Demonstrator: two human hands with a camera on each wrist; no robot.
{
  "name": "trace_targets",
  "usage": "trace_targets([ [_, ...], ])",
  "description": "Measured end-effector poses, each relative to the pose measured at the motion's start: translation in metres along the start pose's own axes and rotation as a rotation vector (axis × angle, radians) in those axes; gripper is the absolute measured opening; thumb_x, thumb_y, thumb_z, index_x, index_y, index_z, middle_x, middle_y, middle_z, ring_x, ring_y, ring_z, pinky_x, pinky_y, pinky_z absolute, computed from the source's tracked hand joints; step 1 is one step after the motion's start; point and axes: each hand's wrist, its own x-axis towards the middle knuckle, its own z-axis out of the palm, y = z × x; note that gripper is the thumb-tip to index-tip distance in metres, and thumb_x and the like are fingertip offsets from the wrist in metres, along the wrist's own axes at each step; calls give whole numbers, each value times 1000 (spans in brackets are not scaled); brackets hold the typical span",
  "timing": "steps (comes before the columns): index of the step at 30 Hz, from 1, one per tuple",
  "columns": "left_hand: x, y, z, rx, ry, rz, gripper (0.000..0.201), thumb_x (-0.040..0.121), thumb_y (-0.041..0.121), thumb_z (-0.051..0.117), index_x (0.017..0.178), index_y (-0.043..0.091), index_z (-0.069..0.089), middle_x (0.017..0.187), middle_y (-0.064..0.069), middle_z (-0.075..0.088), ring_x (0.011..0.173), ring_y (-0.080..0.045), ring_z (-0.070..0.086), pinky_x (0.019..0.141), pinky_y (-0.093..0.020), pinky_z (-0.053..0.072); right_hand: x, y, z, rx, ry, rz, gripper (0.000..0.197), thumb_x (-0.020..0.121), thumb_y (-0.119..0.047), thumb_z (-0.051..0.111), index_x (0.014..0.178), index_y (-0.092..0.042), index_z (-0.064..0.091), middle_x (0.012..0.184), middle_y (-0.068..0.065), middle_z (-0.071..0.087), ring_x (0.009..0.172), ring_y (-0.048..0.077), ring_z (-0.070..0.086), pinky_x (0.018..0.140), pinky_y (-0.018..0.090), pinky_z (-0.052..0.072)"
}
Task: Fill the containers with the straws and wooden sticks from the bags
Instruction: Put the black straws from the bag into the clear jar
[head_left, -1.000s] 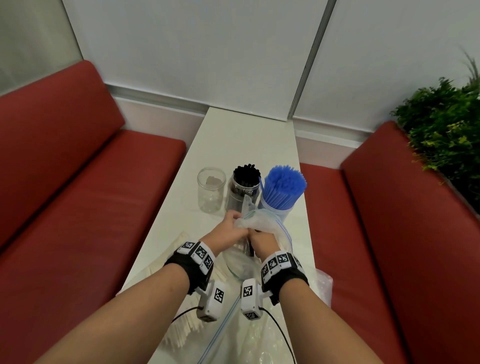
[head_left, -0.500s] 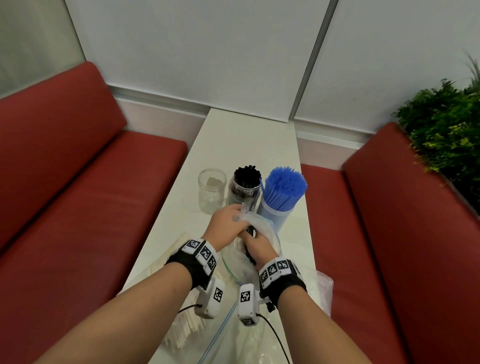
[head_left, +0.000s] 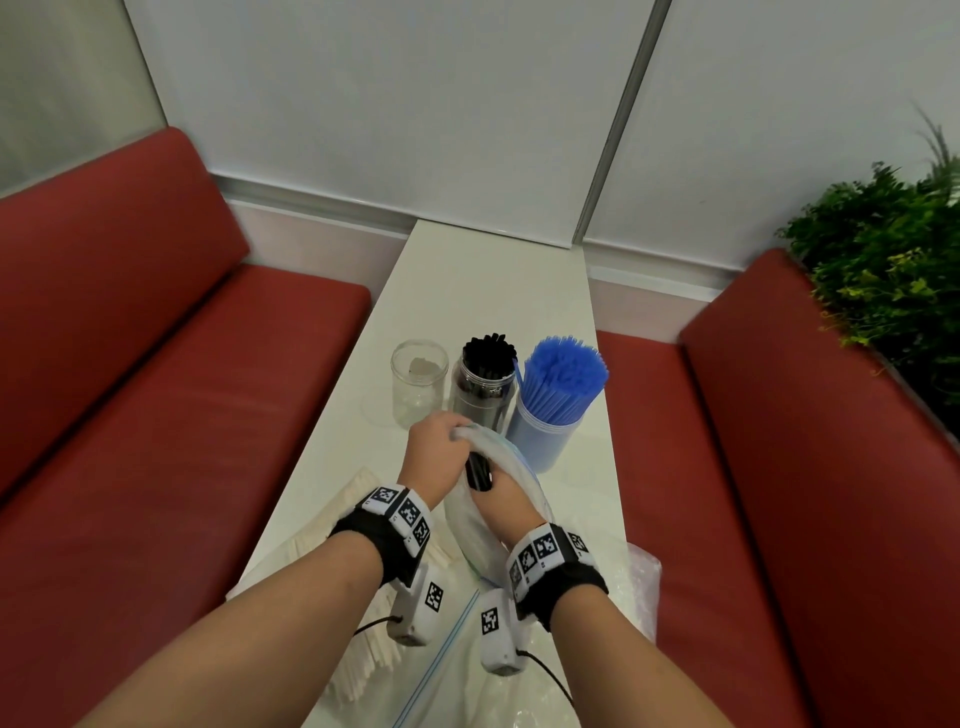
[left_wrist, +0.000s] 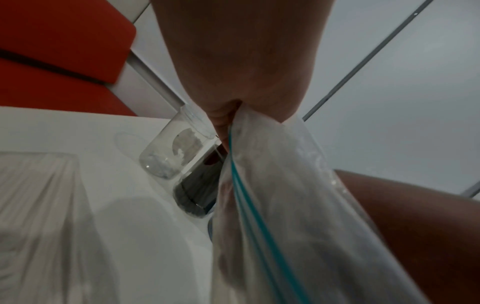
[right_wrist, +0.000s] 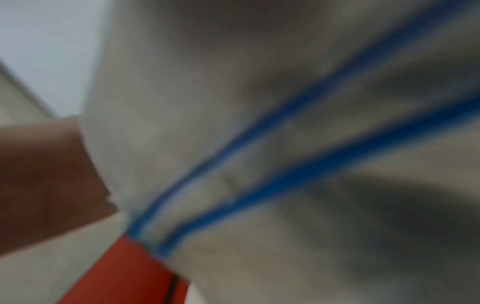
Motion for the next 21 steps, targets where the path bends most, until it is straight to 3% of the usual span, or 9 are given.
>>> trace_targets([
  [2, 0, 4, -1, -15, -1, 40, 21, 79, 0, 52, 75, 11, 70, 75, -2, 65, 70, -17, 55, 66, -32, 45, 0, -6, -5, 84, 5, 99, 29, 98, -8, 56, 125, -7, 65, 121, 12, 67, 115, 26, 61, 92, 28, 47],
  [4, -3, 7, 2, -39, -7, 47, 30, 79, 0, 51, 90, 15, 76, 84, 5, 68, 77, -10, 59, 70, -21, 45, 0, -10, -7, 119, 30, 129, 30, 97, -7, 57, 126, -9, 65, 124, 13, 66, 118, 27, 60, 97, 33, 47],
  [8, -4, 8, 7, -74, -74, -42, 40, 78, -4, 47, 98, 16, 75, 85, 6, 67, 82, -11, 62, 64, -4, 42, -6, -14, -4, 98, 5, 136, 37, 104, -8, 47, 140, -7, 53, 135, 11, 59, 128, 26, 53, 99, 23, 39],
  [9, -2, 8, 7, -67, -84, -69, 41, 77, -5, 46, 99, 14, 75, 86, 3, 68, 84, -12, 62, 65, -5, 42, -9, -13, -4, 105, 5, 126, 38, 104, -10, 47, 141, -7, 52, 135, 11, 59, 128, 26, 54, 102, 26, 40],
  [12, 4, 7, 3, -90, -62, -168, 38, 78, -5, 46, 95, 10, 76, 90, -6, 71, 87, -17, 61, 76, -21, 48, -16, -12, -6, 45, 53, 8, 39, 102, -11, 52, 141, -15, 53, 131, 6, 62, 121, 21, 58, 104, 33, 43],
  [15, 7, 5, -3, -146, -52, -364, 21, 78, 0, 51, 69, 10, 67, 69, -5, 58, 72, -24, 52, 60, -25, 40, -19, -16, -10, -6, 28, -89, 29, 103, -21, 53, 131, -20, 60, 118, 1, 67, 104, 13, 60, 88, 24, 43],
  [17, 10, 6, -8, -341, -93, -576, 11, 80, -1, 54, 78, 6, 64, 73, -12, 59, 73, -27, 56, 61, -28, 46, -21, -20, -12, 117, 21, -128, 17, 102, -31, 56, 114, -25, 66, 104, -3, 70, 95, 13, 63, 85, 29, 48],
  [19, 13, 6, -16, -583, -173, -794, 13, 87, -1, 55, 97, -1, 64, 89, -18, 66, 87, -32, 65, 72, -37, 56, -22, -21, -12, 201, 13, -186, 20, 101, -41, 54, 101, -25, 66, 95, -5, 70, 94, 14, 66, 85, 36, 54],
  [21, 13, 6, -22, -703, -248, -845, 9, 93, 3, 52, 94, 0, 61, 82, -16, 67, 85, -30, 65, 75, -35, 57, -21, -19, -10, 195, 6, -182, 17, 98, -42, 56, 101, -28, 65, 95, -6, 70, 93, 11, 67, 86, 38, 55],
])
